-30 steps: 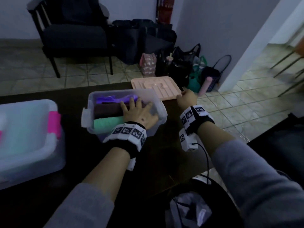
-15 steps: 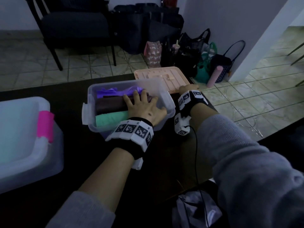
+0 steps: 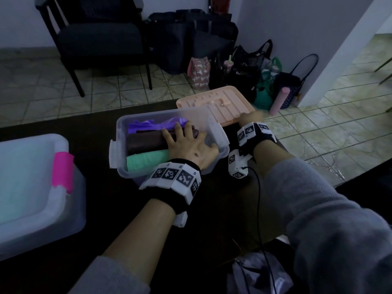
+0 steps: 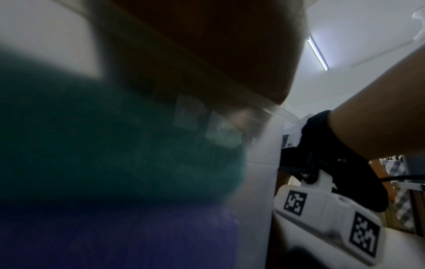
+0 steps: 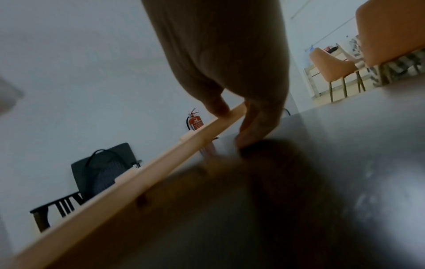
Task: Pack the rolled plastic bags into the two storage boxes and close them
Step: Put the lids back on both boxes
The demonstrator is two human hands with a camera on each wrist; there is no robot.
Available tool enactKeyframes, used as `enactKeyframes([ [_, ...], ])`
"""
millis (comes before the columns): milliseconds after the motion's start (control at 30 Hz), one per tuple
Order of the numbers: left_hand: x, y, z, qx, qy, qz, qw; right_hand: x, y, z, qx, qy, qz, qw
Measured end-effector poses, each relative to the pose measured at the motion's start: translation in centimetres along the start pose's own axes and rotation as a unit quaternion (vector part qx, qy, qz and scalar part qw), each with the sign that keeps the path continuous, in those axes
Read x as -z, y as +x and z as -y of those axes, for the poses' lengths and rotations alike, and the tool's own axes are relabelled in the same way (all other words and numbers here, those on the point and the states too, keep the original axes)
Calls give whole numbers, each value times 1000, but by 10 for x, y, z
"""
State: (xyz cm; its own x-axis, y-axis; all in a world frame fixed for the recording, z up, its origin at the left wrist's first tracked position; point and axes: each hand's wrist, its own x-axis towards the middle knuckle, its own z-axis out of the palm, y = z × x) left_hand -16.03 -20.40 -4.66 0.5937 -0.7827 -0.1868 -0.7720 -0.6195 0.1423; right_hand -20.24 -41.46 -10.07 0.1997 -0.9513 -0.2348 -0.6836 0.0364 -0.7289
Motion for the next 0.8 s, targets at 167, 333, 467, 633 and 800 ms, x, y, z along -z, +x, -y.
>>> enactKeyframes([
  [167, 2, -6, 0, -4, 3, 12, 1000, 19, -18, 11, -28, 303, -17, 952],
  [333, -1, -20, -3, -8, 22, 34, 999, 44, -48, 17, 47, 391, 13, 919],
  [467, -2, -39, -8, -14, 22, 42, 999, 69, -79, 30, 185, 314, 0, 931],
  [633, -9, -62, -10, -60, -58, 13, 996, 97, -143, 52, 380, 123, -8, 917],
  [800, 2, -76, 14, -33, -414, -169, 894, 89, -198, 60, 475, -24, -11, 879],
])
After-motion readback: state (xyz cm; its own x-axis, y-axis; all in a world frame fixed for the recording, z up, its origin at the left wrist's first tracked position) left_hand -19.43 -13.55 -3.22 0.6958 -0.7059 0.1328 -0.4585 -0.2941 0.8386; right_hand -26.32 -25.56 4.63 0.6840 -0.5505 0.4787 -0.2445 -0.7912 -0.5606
